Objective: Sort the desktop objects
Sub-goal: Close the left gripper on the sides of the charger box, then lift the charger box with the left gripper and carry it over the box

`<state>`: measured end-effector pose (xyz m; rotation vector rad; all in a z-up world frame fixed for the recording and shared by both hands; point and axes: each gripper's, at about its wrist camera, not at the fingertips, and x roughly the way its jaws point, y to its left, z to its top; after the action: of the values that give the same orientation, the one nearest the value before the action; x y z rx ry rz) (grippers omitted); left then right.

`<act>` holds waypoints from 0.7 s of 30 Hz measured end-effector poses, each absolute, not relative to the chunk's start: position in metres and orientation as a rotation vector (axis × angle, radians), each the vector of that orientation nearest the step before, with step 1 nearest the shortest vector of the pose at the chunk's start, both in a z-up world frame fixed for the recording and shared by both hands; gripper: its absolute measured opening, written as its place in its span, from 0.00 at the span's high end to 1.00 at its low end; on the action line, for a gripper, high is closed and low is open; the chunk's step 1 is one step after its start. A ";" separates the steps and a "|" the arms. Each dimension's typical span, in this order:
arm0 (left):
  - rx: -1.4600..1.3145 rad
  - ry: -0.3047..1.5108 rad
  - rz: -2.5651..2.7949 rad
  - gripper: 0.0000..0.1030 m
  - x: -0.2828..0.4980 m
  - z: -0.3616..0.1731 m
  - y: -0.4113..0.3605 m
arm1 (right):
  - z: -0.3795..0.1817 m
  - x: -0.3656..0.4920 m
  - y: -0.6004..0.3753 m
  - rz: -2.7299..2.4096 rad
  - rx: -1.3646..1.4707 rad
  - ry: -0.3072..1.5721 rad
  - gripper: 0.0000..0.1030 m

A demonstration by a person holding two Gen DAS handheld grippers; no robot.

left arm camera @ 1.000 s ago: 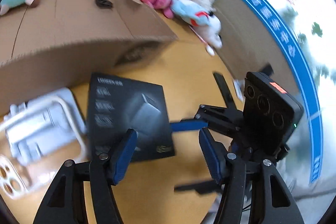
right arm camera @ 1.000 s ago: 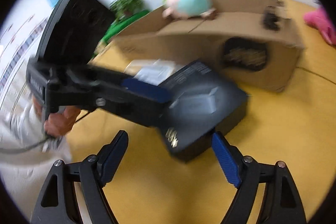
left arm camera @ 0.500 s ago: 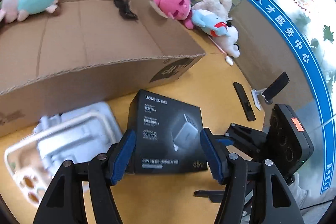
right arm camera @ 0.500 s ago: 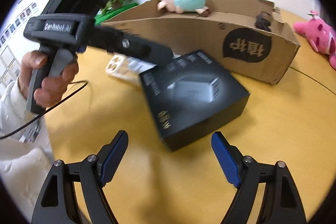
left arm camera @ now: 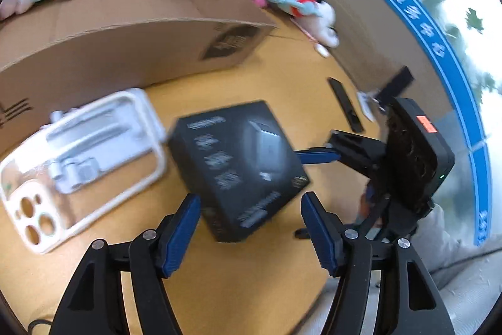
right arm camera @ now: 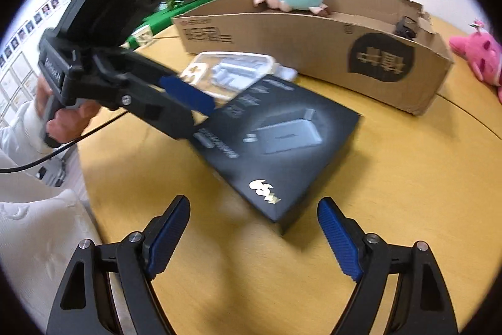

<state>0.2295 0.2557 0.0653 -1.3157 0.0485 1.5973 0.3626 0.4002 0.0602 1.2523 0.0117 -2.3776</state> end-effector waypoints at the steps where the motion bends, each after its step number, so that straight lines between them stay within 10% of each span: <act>1: -1.327 0.034 1.607 0.38 0.225 0.063 0.257 | 0.058 0.357 0.404 -2.384 1.265 0.000 0.18; 21: -1.113 0.028 1.876 0.40 0.227 0.139 0.237 | 0.118 0.332 0.369 -2.560 1.007 0.140 0.22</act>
<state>0.2274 0.2369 0.1391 -1.1126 0.0284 1.8758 0.3316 0.3691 0.1177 1.0069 0.1397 -2.5596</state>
